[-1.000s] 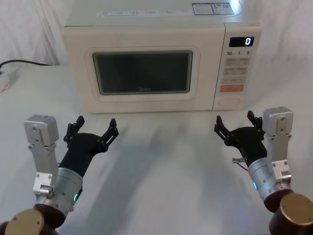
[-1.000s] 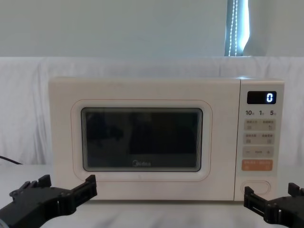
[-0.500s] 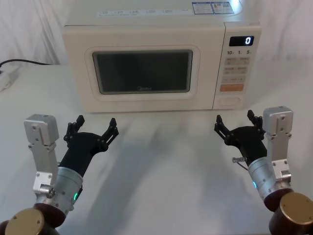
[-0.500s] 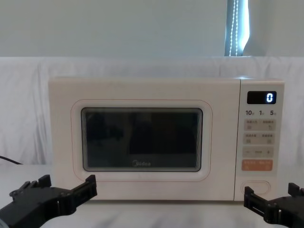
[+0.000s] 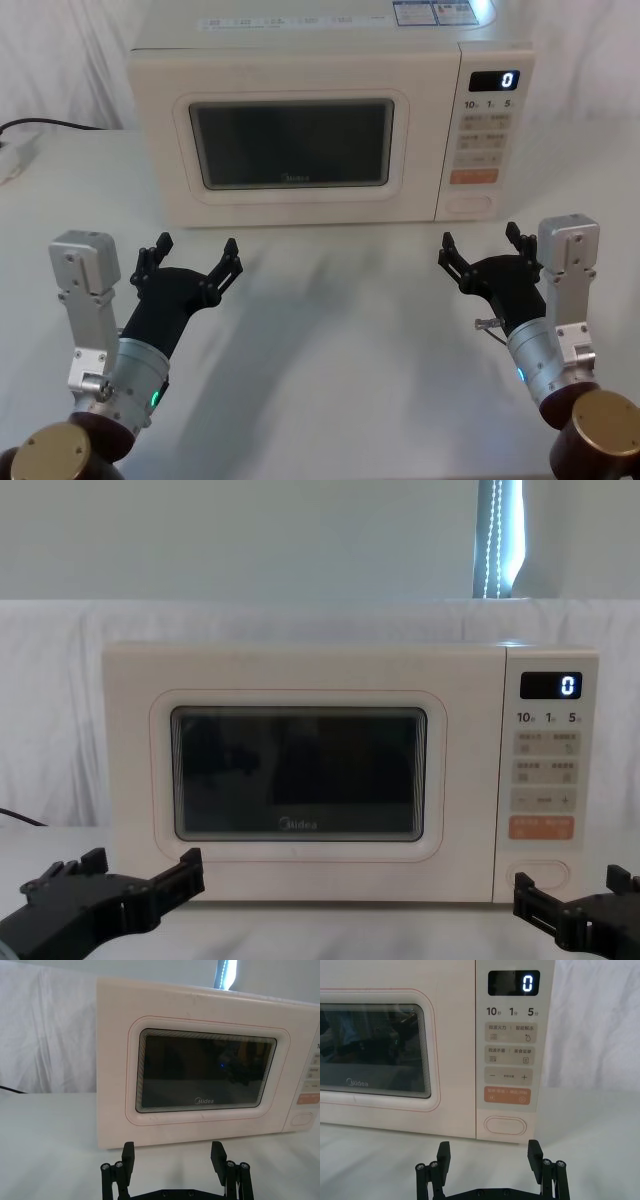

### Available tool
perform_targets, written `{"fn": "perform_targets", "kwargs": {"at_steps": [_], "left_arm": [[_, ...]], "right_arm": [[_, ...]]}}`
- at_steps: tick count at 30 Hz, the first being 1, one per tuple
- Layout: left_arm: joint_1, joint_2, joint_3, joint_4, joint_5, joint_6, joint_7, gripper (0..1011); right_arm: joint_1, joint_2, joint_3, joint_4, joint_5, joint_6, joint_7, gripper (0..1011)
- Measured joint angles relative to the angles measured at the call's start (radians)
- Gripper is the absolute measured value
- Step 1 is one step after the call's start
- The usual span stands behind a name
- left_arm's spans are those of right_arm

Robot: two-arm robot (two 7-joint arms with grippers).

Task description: Press the button to open the microwave door with one hand; close the microwave door with the other hand.

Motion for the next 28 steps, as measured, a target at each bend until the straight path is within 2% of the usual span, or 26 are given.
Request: {"fn": "perform_targets", "kwargs": {"at_steps": [28], "left_arm": [[0.000, 0.000, 0.000, 0.000, 0.000, 0.000, 0.000, 1001]], "right_arm": [[0.000, 0.000, 0.000, 0.000, 0.000, 0.000, 0.000, 1002]]}}
